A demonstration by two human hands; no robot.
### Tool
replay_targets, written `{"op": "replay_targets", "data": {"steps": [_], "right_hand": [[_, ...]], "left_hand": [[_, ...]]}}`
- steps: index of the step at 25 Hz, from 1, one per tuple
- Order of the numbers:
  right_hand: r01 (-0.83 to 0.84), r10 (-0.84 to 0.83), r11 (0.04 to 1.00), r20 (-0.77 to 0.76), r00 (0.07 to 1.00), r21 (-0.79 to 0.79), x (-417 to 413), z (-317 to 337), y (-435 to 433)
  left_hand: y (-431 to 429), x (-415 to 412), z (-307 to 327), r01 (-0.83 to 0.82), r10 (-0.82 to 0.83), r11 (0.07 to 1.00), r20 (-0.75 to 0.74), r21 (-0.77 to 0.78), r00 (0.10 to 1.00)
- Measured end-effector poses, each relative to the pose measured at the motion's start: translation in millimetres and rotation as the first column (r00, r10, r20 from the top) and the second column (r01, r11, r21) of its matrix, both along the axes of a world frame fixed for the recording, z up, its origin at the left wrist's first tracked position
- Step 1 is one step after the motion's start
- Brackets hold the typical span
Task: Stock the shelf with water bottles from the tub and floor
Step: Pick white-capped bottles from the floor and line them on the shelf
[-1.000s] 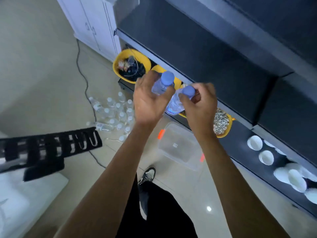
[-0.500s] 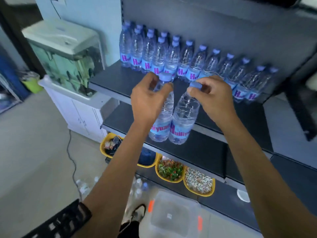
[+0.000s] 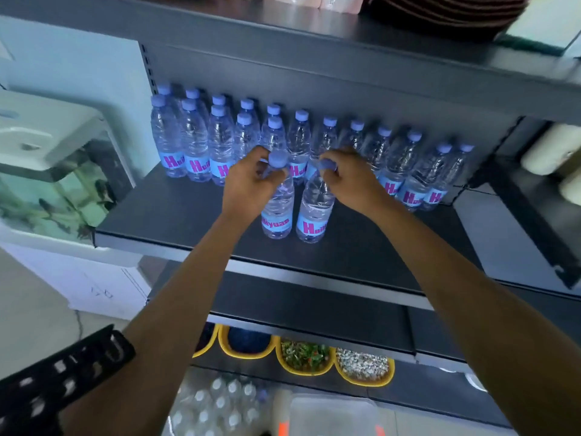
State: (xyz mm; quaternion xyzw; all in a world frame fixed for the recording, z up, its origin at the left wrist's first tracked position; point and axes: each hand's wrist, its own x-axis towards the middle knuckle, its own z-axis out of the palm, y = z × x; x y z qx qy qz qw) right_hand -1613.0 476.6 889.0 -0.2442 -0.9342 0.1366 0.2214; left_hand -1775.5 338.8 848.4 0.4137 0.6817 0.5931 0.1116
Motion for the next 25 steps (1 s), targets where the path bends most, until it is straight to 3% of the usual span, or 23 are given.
{"op": "replay_targets", "data": {"steps": [4, 8, 11, 14, 17, 19, 25], "right_hand": [[0.038, -0.039, 0.999, 0.006, 0.999, 0.025, -26.3, -14.3, 24.3], [0.035, -0.034, 0.999, -0.119, 0.992, 0.006, -28.9, -36.3, 30.3], [0.078, -0.124, 0.969, -0.188, 0.974, -0.234, -22.8, -52.3, 24.6], [0.056, -0.216, 0.846, -0.245, 0.945, -0.531, -20.0, -68.6, 14.6], [0.104, -0.231, 0.825, -0.163, 0.959, -0.556, -21.5, -93.7, 7.6], [0.121, -0.267, 0.813, -0.179, 0.947, -0.57, -26.2, -104.1, 6.7], [0.149, -0.322, 0.81, -0.218, 0.921, -0.567, -38.1, -117.3, 18.7]], "left_hand": [[24.9, -21.8, -12.9, -0.146, 0.14, 0.987, -0.087, -0.064, 0.986], [37.5, -27.2, -23.4, -0.134, 0.126, 0.987, -0.098, -0.089, 0.987], [31.2, -32.0, -41.6, -0.055, 0.056, 0.998, 0.026, -0.038, 0.998], [17.3, -37.2, -84.4, 0.094, -0.087, 0.995, 0.168, -0.031, 0.982], [8.8, -35.2, -123.7, 0.19, -0.167, 0.965, 0.136, -0.183, 0.977], [13.5, -35.3, -133.0, 0.14, -0.13, 0.959, 0.053, -0.247, 0.99], [53.6, -29.8, -126.7, -0.057, 0.07, 0.948, 0.029, -0.312, 0.997]]}}
